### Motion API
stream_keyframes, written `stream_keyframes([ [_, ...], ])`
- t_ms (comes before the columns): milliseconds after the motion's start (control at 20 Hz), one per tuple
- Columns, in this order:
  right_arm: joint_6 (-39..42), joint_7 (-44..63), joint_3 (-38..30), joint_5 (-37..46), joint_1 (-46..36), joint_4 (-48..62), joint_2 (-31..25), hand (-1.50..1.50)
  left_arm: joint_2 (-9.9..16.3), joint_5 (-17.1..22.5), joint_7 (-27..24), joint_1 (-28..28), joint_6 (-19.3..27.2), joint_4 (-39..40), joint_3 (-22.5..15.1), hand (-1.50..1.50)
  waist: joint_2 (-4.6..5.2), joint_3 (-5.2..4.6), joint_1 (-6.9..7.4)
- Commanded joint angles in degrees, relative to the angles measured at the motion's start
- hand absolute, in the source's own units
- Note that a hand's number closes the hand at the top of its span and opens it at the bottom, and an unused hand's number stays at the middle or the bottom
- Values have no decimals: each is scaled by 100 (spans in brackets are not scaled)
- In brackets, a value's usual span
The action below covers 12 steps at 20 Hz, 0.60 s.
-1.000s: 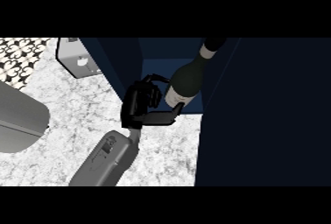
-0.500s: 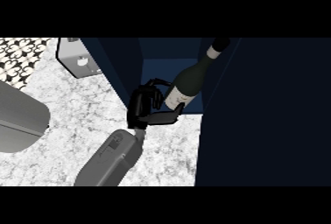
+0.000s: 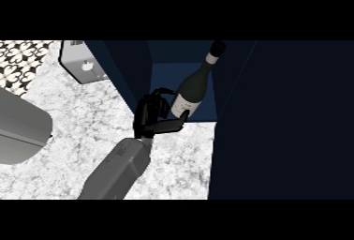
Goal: Pick up the wine, place it into the cabinet and close the cabinet
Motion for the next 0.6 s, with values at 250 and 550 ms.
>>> stream_keyframes([
  [250,101,-65,-172,-294,225,-138,-5,-150,0,590,-552,-419,-994,1209,250,150,1,0,-5],
  [550,-45,165,-10,-81,-40,-50,19,-150,0,1315,-432,-953,-564,1205,-335,150,3,-1,-32],
])
